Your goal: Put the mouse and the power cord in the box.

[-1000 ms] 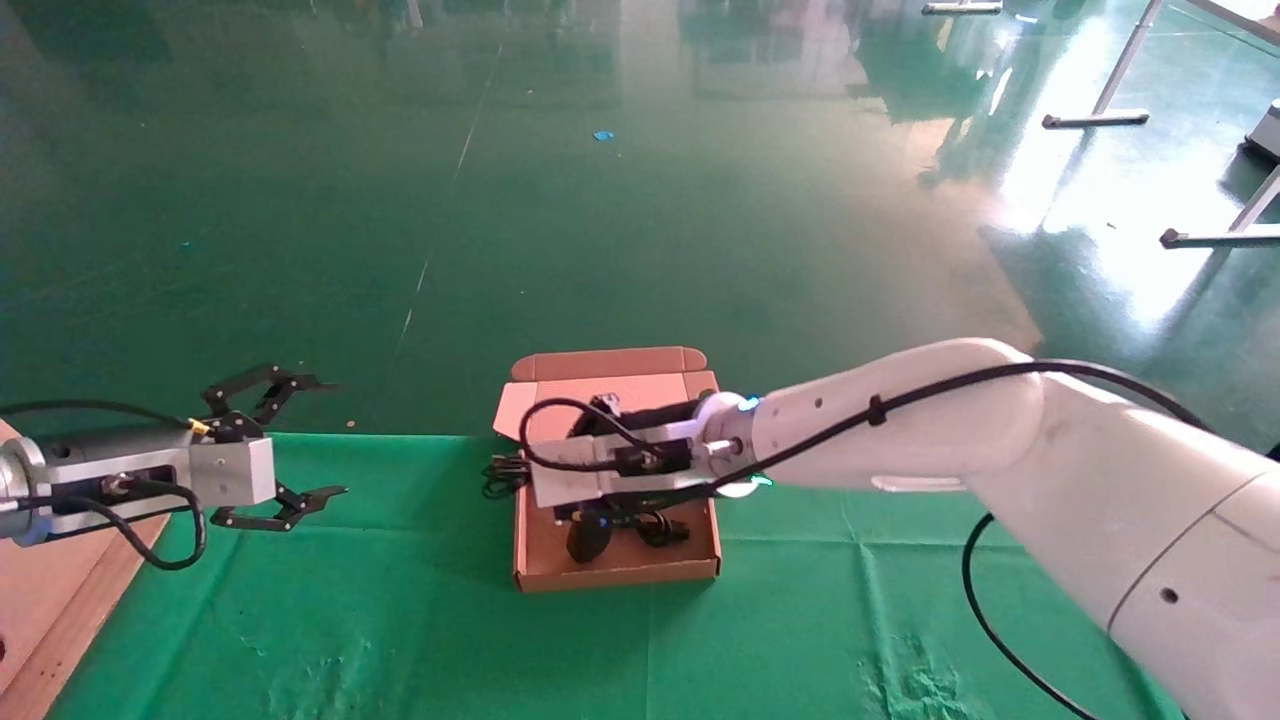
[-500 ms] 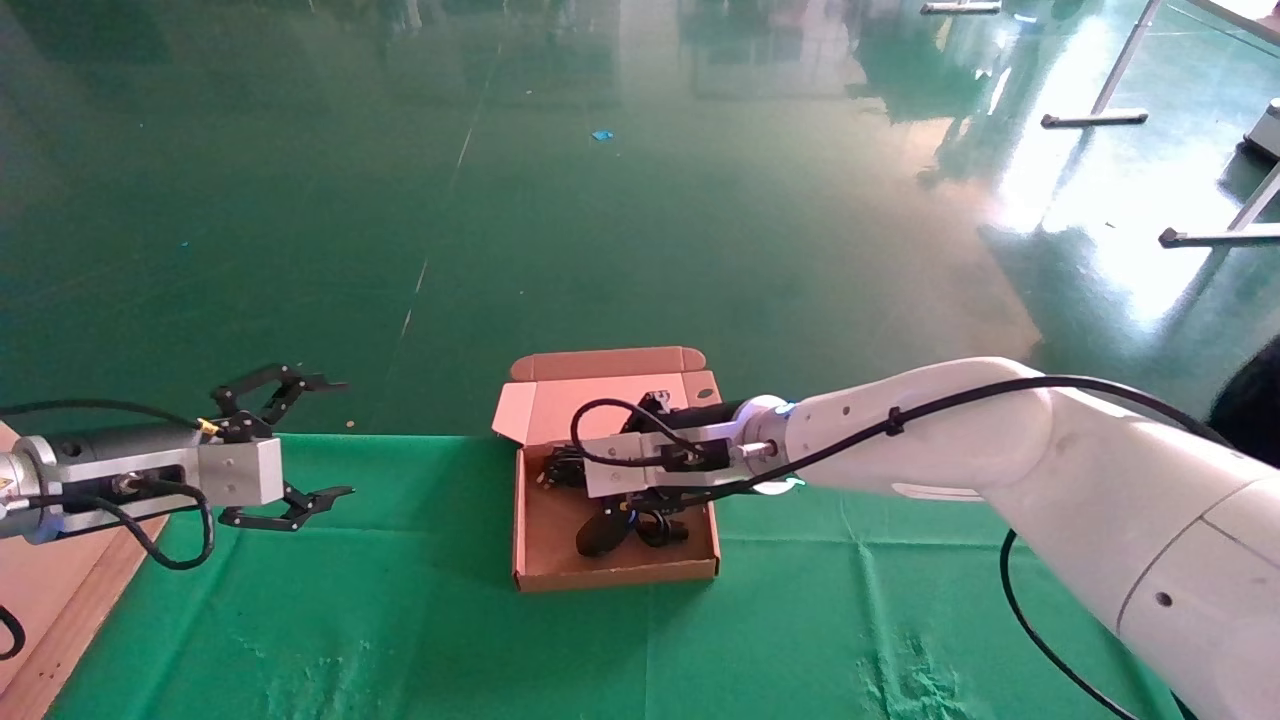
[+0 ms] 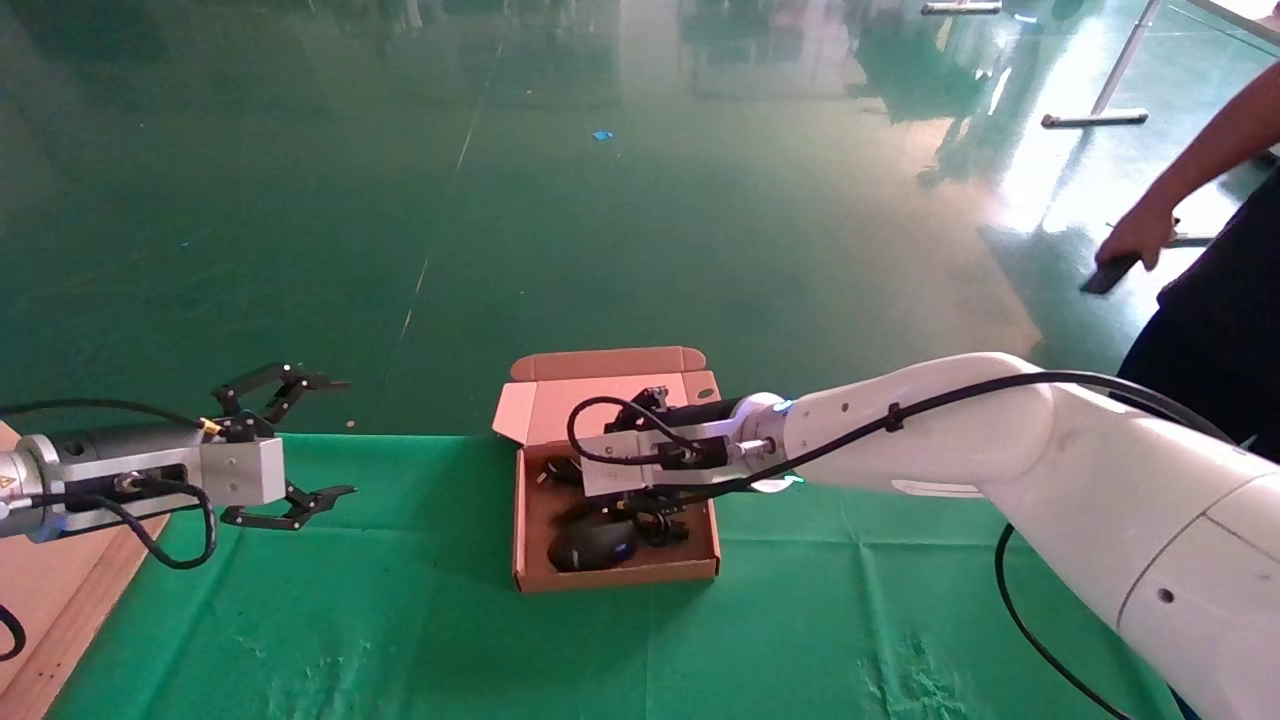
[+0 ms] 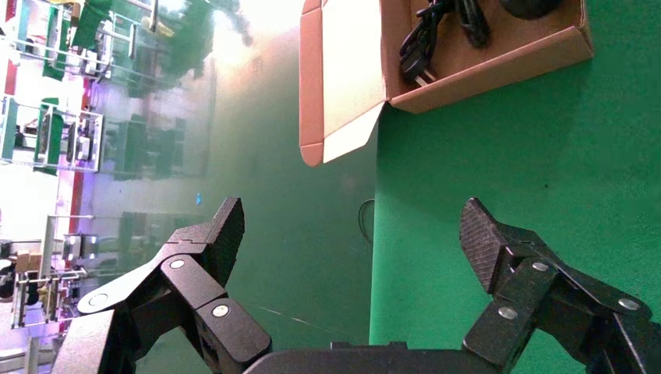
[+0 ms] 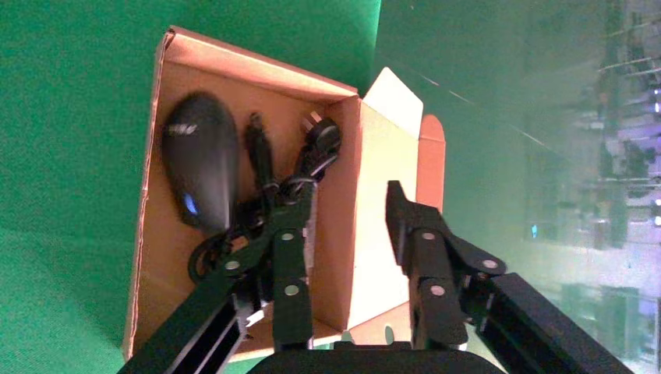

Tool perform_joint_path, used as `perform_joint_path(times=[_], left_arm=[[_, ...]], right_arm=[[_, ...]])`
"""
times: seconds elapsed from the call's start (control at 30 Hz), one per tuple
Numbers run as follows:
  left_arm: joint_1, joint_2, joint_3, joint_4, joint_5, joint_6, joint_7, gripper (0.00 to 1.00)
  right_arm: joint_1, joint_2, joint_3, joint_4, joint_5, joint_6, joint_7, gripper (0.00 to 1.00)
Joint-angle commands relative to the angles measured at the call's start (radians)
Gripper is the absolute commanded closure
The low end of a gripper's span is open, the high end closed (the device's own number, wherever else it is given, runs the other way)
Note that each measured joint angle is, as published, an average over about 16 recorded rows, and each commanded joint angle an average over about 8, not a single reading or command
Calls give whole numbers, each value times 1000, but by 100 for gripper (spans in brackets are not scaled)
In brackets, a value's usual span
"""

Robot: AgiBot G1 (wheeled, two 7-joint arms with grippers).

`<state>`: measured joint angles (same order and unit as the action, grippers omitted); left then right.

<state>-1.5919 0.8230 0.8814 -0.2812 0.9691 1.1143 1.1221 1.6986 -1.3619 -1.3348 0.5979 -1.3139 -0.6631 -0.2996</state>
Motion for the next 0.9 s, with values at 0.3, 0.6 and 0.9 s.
perform_joint_path(times=[0.3, 0.6, 0.9], left_arm=[[39, -16, -45, -76, -18, 28, -98, 0], [117, -48, -136, -227, -53, 85, -295, 0], [195, -80, -226, -378, -89, 143, -493, 0]], right_arm=[[-53, 64, 92, 60, 48, -73, 41, 0], [-147, 177, 251, 163, 137, -198, 115, 0], [-242, 291, 410, 267, 225, -324, 189, 0]])
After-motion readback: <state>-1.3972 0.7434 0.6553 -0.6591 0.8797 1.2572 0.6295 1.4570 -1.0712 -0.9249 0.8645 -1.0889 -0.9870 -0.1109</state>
